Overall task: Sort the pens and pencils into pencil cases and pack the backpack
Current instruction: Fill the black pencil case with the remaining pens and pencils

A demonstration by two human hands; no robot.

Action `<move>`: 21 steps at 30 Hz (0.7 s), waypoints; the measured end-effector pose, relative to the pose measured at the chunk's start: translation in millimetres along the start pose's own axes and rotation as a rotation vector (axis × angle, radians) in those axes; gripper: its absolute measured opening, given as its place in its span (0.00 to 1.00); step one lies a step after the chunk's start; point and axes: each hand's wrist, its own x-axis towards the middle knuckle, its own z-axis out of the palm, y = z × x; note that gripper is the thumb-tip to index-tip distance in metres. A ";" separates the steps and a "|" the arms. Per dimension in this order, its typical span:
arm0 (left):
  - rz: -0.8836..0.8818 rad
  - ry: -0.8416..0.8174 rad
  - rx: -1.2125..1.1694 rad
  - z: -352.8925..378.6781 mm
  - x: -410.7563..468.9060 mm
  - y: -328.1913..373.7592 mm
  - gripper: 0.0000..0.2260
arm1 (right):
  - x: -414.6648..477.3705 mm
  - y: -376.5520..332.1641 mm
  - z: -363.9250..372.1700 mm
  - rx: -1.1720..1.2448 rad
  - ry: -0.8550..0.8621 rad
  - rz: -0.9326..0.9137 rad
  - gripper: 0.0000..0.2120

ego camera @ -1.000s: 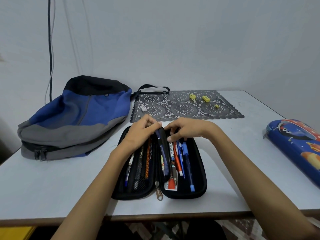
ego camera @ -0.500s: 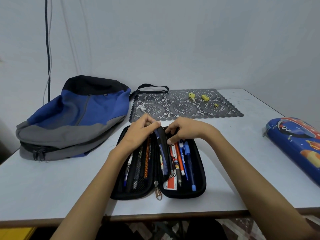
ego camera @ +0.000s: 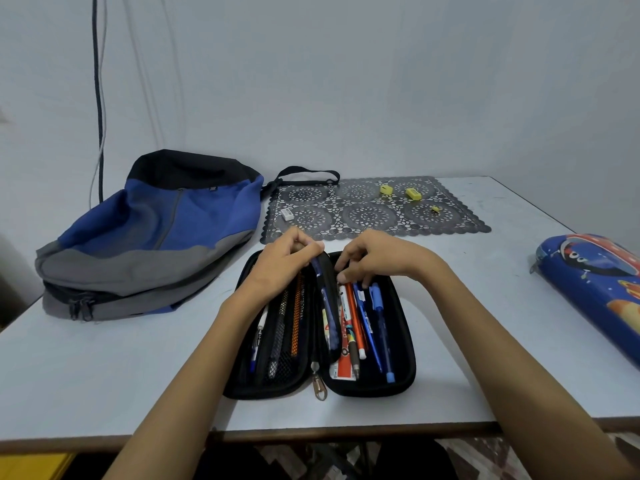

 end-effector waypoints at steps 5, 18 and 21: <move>0.001 -0.002 0.002 -0.2 0.9 -1.4 0.13 | -15.3 0.0 -17.3 -0.136 -0.100 -0.095 0.17; -0.003 -0.002 0.007 0.1 1.5 -2.1 0.10 | -16.5 4.3 -16.6 -0.213 -0.085 -0.058 0.30; 0.002 -0.001 0.010 0.4 0.8 -2.2 0.09 | -14.2 3.7 -13.7 -0.252 -0.093 -0.061 0.29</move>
